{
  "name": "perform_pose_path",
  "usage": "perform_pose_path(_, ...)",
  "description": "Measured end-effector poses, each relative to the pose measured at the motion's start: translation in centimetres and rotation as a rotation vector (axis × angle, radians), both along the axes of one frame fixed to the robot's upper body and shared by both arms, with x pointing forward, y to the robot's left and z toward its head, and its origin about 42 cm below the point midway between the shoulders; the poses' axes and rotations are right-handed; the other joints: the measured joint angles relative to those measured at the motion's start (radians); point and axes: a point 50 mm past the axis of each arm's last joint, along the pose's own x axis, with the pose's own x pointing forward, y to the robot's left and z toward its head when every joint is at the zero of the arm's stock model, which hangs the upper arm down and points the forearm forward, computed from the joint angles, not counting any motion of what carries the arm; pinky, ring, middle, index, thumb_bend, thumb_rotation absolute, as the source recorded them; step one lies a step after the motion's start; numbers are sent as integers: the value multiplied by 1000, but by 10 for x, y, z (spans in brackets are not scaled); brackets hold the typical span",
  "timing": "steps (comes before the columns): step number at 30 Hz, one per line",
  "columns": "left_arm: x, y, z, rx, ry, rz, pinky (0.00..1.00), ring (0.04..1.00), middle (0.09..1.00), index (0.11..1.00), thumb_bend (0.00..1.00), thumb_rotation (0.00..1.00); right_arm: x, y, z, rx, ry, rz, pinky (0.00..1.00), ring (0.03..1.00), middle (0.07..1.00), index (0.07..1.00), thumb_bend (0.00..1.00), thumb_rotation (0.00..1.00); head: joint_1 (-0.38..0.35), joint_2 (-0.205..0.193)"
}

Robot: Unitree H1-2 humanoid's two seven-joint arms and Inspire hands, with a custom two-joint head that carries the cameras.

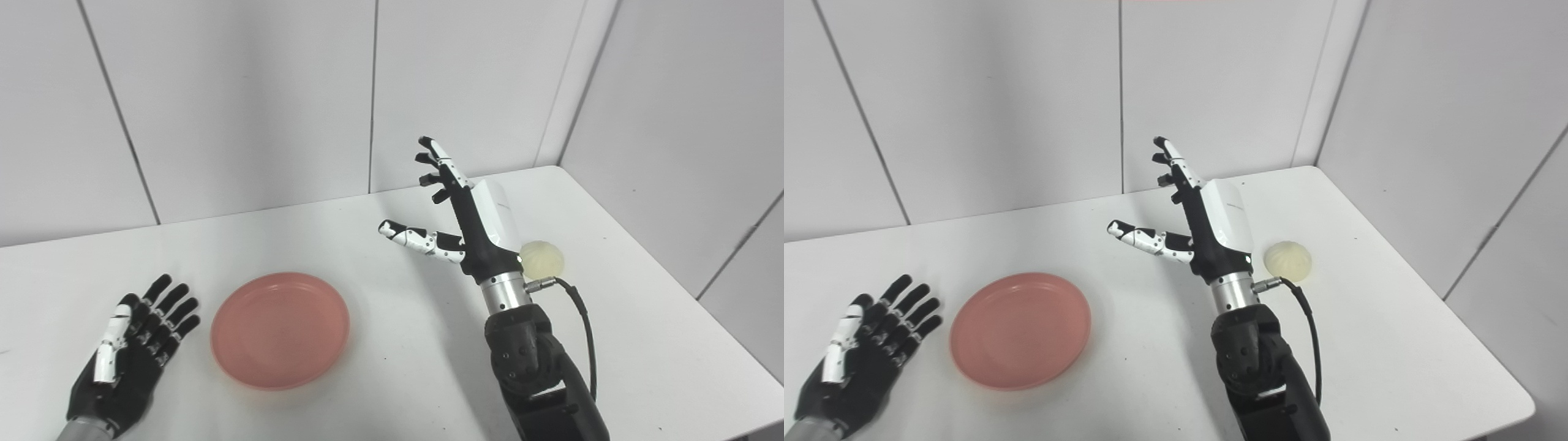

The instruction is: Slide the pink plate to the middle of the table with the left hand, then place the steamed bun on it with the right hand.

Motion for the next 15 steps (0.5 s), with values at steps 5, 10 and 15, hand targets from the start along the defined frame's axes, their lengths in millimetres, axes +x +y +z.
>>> perform_pose_path(5, 5, 13, 0, -1, 4, 21, 891, 881, 901, 899, 450, 926, -10, -37, 31, -168, 63, -91, 651, 817, 855, 845, 939, 576, -34, -2)
perform_pose_path(10, 9, 17, -2, -28, 4, 27, 881, 867, 886, 886, 449, 900, -17, -80, 41, -284, 183, -193, 631, 781, 826, 824, 945, 519, -40, -2)
perform_pose_path(15, 13, 21, -5, -24, 6, 36, 874, 864, 883, 884, 449, 905, -17, -114, 36, -305, 288, -289, 678, 807, 819, 815, 971, 463, -46, -5)
